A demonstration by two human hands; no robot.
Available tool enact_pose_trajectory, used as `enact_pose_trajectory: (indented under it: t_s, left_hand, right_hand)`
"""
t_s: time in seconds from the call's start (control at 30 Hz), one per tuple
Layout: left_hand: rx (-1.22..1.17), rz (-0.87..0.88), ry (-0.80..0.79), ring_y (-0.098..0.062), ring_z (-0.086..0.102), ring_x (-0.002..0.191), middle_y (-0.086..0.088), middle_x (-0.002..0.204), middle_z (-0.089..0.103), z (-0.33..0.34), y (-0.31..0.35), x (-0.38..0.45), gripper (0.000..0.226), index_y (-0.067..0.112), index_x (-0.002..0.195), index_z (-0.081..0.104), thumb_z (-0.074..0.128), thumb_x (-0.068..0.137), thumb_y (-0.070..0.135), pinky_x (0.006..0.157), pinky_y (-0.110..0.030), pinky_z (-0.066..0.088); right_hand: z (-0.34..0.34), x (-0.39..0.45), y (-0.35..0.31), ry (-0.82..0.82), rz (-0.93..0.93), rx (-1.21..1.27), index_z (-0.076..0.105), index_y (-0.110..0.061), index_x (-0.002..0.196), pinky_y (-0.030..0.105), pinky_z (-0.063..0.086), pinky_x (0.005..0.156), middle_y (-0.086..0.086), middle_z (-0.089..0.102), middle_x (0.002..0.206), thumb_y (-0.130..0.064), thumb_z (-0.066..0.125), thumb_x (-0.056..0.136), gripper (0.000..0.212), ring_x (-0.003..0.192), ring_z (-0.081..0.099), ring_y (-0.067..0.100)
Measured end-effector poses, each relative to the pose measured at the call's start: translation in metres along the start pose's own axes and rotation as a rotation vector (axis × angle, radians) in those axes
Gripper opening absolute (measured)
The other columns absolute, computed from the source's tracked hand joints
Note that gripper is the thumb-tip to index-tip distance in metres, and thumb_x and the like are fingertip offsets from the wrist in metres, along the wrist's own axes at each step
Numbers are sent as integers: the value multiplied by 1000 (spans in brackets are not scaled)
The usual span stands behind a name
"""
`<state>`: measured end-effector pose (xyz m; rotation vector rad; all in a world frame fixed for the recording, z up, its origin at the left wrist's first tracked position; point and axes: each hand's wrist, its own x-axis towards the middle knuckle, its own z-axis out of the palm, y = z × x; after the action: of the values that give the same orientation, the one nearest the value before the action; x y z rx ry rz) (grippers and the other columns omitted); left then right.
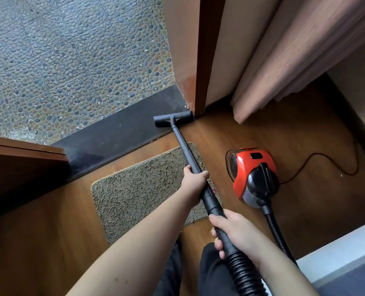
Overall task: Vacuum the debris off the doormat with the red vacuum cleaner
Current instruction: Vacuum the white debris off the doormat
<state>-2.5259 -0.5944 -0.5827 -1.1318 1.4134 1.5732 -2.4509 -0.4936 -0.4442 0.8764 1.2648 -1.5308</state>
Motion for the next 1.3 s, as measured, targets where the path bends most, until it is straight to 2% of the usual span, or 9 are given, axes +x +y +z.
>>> enact_pose_trajectory:
  t_s: [0.07,0.17,0.53,0.63,0.77,0.9,1.0,1.17,1.3]
  left_hand:
    - [54,-1,30,-37,68,76,-13,105,54,4,4,2,81,29,145,22,62,76,18,74,-55,60]
    - [103,23,74,-41,69,92,-13,108,55,11,11,8,88,27,144,23,60,63,26,78,-58,59]
    - [69,66,85,-41,69,87,-11,104,53,18,42,10,72,25,137,26,62,75,20,77,-59,59]
    - [40,59,84,-37,68,76,-12,105,53,20,38,6,62,23,134,26,61,83,16,73,-55,60]
    - [65,43,120,-42,70,88,-13,105,56,11,24,1,72,25,138,26,64,78,22,77,-58,59]
    - [9,37,132,-29,65,55,-15,102,53,-6,6,-18,58,25,137,24,58,92,11,53,-40,59]
    - [16,17,136,-22,59,44,-15,95,52,-14,-16,-33,54,26,136,23,54,95,8,43,-32,53]
    - [76,-30,92,-24,60,45,-17,94,54,-13,-50,-60,57,20,139,23,54,92,8,46,-34,54]
    - [142,-57,82,-26,62,50,-14,94,55,-9,-66,-83,49,20,133,29,55,92,12,47,-34,55]
  right_hand:
    - [-6,0,-4,-13,10,37,45,-7,92,23,43,36,7,51,65,-15,52,100,13,44,49,14]
    - [-13,-1,-14,-39,31,135,44,-7,90,22,42,36,7,50,63,-13,52,100,13,42,47,14]
    - [-21,5,-41,-64,0,50,44,-7,100,22,42,36,5,49,66,-15,50,101,10,42,47,12]
    - [-22,3,-37,-56,-3,15,44,-6,101,22,43,36,6,49,67,-15,50,101,10,42,47,12]
    - [-17,0,-23,-59,-3,-51,45,-7,98,23,43,36,7,49,68,-15,50,101,10,42,48,12]
    - [-6,-7,-3,-77,3,-115,45,-9,94,24,43,35,9,48,69,-14,50,101,9,41,48,14]
    - [1,-20,15,-74,19,-154,47,-8,96,25,44,36,8,50,65,-15,52,100,9,41,49,17]
    - [6,-49,39,-22,93,-185,49,-6,100,31,48,48,9,58,65,-25,58,95,21,49,55,25]
    - [1,-70,53,37,135,-366,56,-21,97,37,55,75,6,71,76,-52,57,64,45,72,69,24]
